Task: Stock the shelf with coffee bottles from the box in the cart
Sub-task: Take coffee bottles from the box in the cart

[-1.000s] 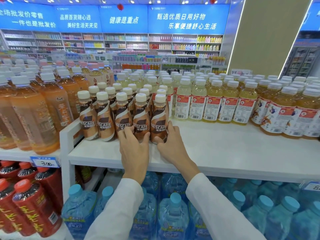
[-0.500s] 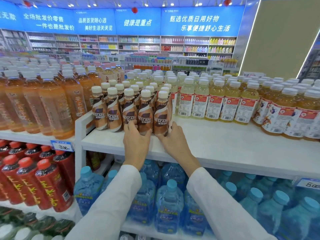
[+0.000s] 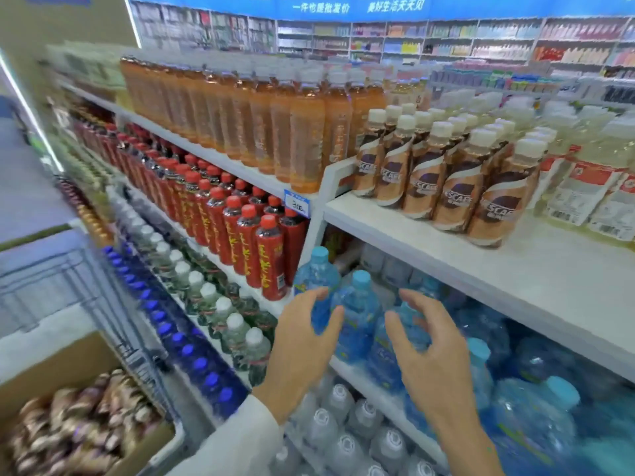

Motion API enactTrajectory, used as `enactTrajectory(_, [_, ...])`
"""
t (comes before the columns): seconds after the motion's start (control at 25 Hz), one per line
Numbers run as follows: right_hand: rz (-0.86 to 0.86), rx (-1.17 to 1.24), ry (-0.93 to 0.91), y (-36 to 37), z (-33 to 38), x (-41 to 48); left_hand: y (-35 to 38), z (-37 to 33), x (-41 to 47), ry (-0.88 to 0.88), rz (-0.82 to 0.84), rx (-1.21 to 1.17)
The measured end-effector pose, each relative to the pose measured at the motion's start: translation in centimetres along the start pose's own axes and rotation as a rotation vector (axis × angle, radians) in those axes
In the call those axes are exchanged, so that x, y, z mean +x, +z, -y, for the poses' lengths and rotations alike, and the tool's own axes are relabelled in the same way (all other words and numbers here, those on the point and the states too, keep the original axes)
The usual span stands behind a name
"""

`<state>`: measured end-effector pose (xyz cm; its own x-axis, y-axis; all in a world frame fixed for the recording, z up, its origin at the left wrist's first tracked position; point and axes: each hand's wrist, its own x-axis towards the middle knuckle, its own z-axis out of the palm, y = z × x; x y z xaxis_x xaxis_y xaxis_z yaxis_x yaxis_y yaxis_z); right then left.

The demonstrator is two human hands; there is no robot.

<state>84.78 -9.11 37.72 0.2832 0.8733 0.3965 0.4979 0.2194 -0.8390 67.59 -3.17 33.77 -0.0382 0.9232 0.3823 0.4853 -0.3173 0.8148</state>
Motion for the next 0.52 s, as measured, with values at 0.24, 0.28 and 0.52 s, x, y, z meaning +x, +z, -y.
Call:
enactTrajectory(0.24, [0.454, 0.041, 0.16, 13.3, -1.0, -5.7, -10.3, 11.8, -8.6, -0.407, -0.047, 0.146])
enactTrajectory(0.28, [0.532, 0.017, 0.19, 15.7, -1.2, -6.4, -11.8, 13.6, -9.7, -0.47, -0.057, 0.155])
enactTrajectory(0.52, [0.847, -0.063, 0.323, 30.6, -0.2, -10.6, -20.9, 25.0, -13.8, -0.844, -0.107, 0.136])
